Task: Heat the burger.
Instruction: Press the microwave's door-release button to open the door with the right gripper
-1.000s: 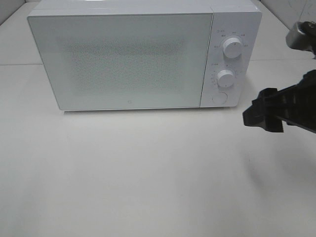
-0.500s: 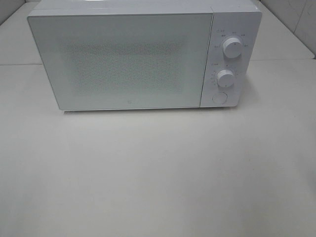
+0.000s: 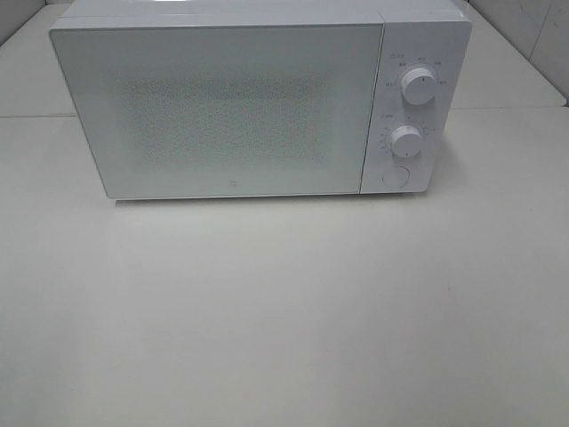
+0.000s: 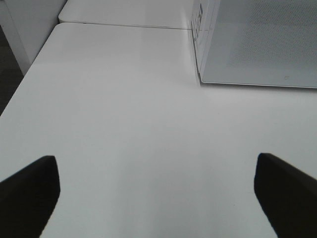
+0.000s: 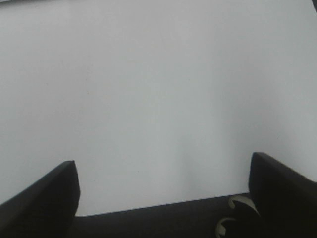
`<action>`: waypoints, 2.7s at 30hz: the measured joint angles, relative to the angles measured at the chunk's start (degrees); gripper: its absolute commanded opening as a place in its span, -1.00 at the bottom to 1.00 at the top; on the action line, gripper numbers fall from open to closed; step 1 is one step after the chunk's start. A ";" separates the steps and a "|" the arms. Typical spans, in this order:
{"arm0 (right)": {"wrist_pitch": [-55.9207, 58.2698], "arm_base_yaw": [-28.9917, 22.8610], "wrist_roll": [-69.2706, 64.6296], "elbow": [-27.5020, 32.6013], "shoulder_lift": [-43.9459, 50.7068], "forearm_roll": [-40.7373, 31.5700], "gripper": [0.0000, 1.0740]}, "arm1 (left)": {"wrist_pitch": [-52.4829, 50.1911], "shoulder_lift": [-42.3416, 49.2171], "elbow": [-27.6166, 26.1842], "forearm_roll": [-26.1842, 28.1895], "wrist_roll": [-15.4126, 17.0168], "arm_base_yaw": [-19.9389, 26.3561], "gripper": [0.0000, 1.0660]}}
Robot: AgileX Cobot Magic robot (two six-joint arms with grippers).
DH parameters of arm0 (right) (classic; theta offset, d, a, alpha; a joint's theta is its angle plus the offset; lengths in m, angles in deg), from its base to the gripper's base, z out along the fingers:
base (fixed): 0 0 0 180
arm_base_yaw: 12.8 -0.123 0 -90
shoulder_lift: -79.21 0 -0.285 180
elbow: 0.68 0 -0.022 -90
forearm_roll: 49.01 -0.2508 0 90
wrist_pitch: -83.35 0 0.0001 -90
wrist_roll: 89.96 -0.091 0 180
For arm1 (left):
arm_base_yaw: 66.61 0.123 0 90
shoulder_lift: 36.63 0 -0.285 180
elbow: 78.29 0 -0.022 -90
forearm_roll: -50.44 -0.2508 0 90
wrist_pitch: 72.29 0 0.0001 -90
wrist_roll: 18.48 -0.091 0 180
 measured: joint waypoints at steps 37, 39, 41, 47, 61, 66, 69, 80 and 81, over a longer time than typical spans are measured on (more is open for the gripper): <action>1.60 0.00 7.91 5.39 26.87 -3.27 0.66 | 0.00 0.00 0.00 0.00 0.00 0.00 0.89; 1.55 0.00 7.91 5.39 26.87 -3.27 0.66 | 0.00 0.00 0.00 0.00 0.00 0.00 0.89; 1.55 0.00 7.91 5.39 26.87 -3.27 0.66 | 0.00 0.00 0.00 0.00 0.00 0.00 0.89; 1.55 0.00 7.91 5.39 26.87 -3.27 0.66 | 0.00 0.00 0.00 0.00 0.00 0.00 0.89; -4.07 0.00 7.91 3.84 25.50 -4.01 0.63 | 0.00 0.00 0.00 0.00 0.00 0.00 0.89; -14.84 0.00 8.82 3.27 20.11 -4.70 0.26 | 0.00 0.00 0.00 0.00 0.00 0.00 0.89; -18.51 0.00 11.12 3.27 16.50 -4.70 -0.29 | 0.00 0.00 0.00 0.00 0.00 0.00 0.89; -44.18 0.00 17.93 12.66 8.71 -6.30 -1.00 | 0.00 0.00 0.00 0.00 0.00 0.00 0.89; -44.18 0.00 17.93 12.66 8.71 -6.30 -1.00 | 0.00 0.00 0.00 0.00 0.00 0.00 0.89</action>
